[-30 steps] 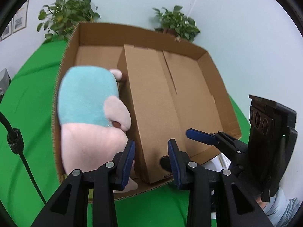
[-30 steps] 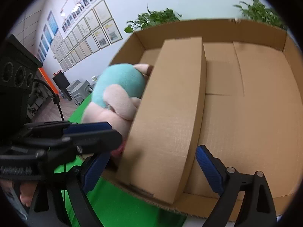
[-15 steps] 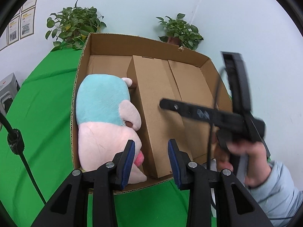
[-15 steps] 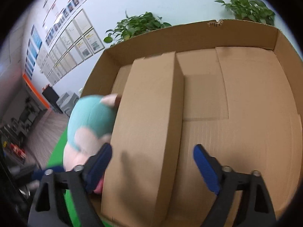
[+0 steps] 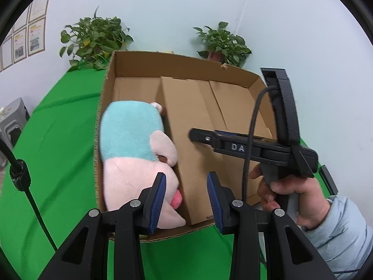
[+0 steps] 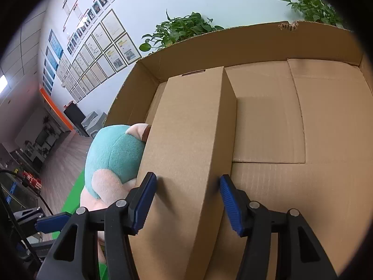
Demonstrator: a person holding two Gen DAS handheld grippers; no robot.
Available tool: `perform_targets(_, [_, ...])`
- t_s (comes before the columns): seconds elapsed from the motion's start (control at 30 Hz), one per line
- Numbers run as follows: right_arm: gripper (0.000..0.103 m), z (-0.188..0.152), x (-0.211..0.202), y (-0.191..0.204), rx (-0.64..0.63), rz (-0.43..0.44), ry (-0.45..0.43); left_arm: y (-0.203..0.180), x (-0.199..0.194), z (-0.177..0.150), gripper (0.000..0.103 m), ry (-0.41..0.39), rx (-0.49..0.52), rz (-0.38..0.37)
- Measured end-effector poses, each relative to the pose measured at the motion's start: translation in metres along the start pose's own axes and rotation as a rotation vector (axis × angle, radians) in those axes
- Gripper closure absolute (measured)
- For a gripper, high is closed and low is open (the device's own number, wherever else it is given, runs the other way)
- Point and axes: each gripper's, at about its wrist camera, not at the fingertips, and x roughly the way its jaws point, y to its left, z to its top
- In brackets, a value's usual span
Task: Organize objects
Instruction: 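Lower the brown box into the tray beside the pig and release, then withdraw the left tool and move it toward the white hair dryer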
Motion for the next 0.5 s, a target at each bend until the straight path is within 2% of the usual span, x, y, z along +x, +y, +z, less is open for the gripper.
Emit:
perform_targets(0.03, [0.047, 0.0, -0.004, 0.001, -0.01, -0.022, -0.003, 0.0, -0.003, 0.0, 0.059, -0.012, -0.001, 0.014])
perform_targets(0.1, [0.034, -0.003, -0.019, 0.004, -0.022, -0.067, -0.028, -0.002, -0.011, -0.002, 0.043, -0.052, -0.003, 0.058])
perform_targets(0.13, [0.018, -0.008, -0.033, 0.007, -0.027, -0.094, -0.06, -0.004, -0.016, -0.004, 0.038, -0.076, -0.002, 0.082])
perform_targets(0.17, [0.01, -0.01, -0.043, 0.01, -0.039, -0.118, -0.083, -0.007, -0.024, -0.006, 0.029, -0.12, 0.003, 0.12])
perform_targets(0.23, [0.0, -0.02, -0.063, 0.016, -0.069, -0.16, -0.112, -0.014, -0.035, -0.01, 0.015, -0.188, 0.014, 0.177])
perform_targets(0.27, [0.001, -0.028, -0.077, 0.02, -0.086, -0.183, -0.124, -0.02, -0.043, -0.013, 0.003, -0.231, 0.022, 0.213])
perform_targets(0.33, [0.001, -0.041, -0.095, 0.026, -0.107, -0.22, -0.131, -0.03, -0.055, -0.019, 0.0, -0.291, 0.026, 0.243])
perform_targets(0.4, [0.001, -0.057, -0.114, 0.037, -0.132, -0.268, -0.153, -0.036, -0.06, -0.019, 0.0, -0.298, 0.026, 0.248])
perform_targets(0.5, [0.001, -0.08, -0.138, 0.048, -0.143, -0.293, -0.18, -0.048, -0.062, -0.021, 0.0, -0.296, 0.036, 0.237])
